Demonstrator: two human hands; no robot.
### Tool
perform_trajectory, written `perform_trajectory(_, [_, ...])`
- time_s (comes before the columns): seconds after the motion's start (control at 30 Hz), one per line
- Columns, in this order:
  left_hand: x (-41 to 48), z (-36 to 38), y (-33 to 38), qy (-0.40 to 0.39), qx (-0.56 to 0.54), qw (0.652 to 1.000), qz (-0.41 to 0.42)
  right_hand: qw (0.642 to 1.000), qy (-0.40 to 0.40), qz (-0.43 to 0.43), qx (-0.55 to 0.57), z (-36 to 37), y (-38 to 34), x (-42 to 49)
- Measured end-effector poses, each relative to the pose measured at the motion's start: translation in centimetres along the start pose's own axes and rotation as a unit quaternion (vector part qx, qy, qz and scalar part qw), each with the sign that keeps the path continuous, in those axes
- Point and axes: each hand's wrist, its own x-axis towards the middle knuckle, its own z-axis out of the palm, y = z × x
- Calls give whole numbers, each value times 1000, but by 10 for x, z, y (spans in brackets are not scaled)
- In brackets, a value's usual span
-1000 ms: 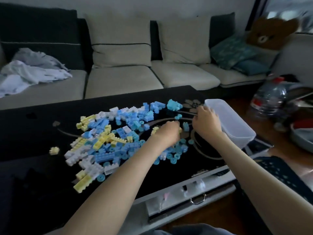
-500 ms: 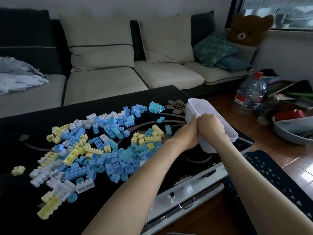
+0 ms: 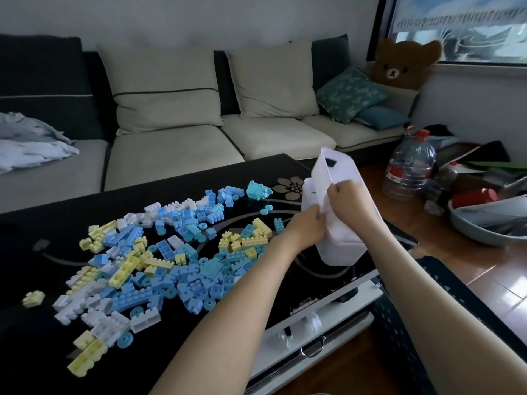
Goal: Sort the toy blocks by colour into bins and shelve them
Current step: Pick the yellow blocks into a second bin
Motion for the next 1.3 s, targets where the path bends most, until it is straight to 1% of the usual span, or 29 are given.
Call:
perform_trajectory(0.03, [-3,-1,0,-4,16,1000,0,998,2,-37,-41,-5,-6,-3])
perform_trajectory(0.07, [-6,-4,0,-4,28,1000,4,995,41,-43,-76,-8,-11,-4])
perform_trajectory(0.1, [-10,-7,0,10,35,999,14,994,44,-29,-94,-17,-26,-14])
perform_trajectory(0.13, [-16,-11,1,36,17,999,30,983,64,-74,-154,-21,-35,-18])
perform_trajectory(0.17, [-25,-15,2,73,-23,996,50,976,55,-85,-192,-23,-42,-19])
perform_trajectory(0.2, [-34,-21,0,124,-59,988,72,973,54,-109,-198,-19,-50,-20])
perform_trajectory(0.23, [-44,-28,-1,173,-88,977,85,972,21,-129,-193,-16,-60,-26])
perform_trajectory(0.27, [-57,-37,-6,209,-105,969,86,978,20,-136,-154,-14,-77,-33])
perform_trajectory(0.3, [-63,-41,-11,224,-117,964,79,984,22,-141,-109,-9,-86,-37])
perform_trajectory(0.37, [-84,-58,-27,255,-130,957,42,987,-16,-150,-51,5,-110,-48])
perform_trajectory(0.4, [-95,-67,-35,268,-143,953,17,986,-95,-138,-10,9,-122,-58])
perform_trajectory(0.47, [-117,-87,-49,291,-178,939,-27,966,-157,-203,32,19,-144,-78])
perform_trajectory(0.5, [-131,-98,-60,304,-202,930,-40,955,-130,-246,99,24,-164,-91])
perform_trajectory(0.53, [-142,-105,-69,312,-227,921,-49,955,-106,-225,163,38,-174,-93])
perform_trajectory(0.57, [-152,-112,-78,322,-245,913,-59,951,-136,-204,190,48,-185,-101])
perform_trajectory(0.67, [-191,-126,-100,361,-301,879,-85,924,-193,-261,203,63,-211,-129])
perform_trajectory(0.73, [-217,-135,-116,379,-334,857,-101,889,-268,-291,230,72,-229,-151])
perform_trajectory(0.8, [-232,-141,-141,387,-346,846,-123,856,-346,-301,240,76,-243,-172])
perform_trajectory(0.87, [-243,-149,-182,400,-363,830,-139,835,-393,-310,228,81,-259,-193])
perform_trajectory(0.9, [-250,-152,-184,395,-362,834,-136,831,-402,-311,227,82,-262,-198])
perform_trajectory(0.93, [-266,-154,-176,408,-363,828,-130,824,-408,-323,224,86,-267,-203])
perform_trajectory(1.0, [-301,-157,-164,459,-352,802,-149,802,-435,-351,209,93,-281,-221])
perform_trajectory(1.1, [-334,-158,-177,496,-368,771,-157,767,-464,-389,211,104,-283,-234])
perform_trajectory(1.13, [-340,-158,-184,504,-382,757,-168,761,-467,-408,191,108,-281,-237])
perform_trajectory(1.2, [-353,-158,-196,514,-399,732,-202,767,-439,-457,100,121,-280,-244])
perform_trajectory(1.27, [-364,-158,-208,511,-399,725,-232,773,-388,-501,29,137,-280,-255])
perform_trajectory(1.3, [-367,-158,-215,505,-395,727,-247,767,-369,-525,10,146,-279,-260])
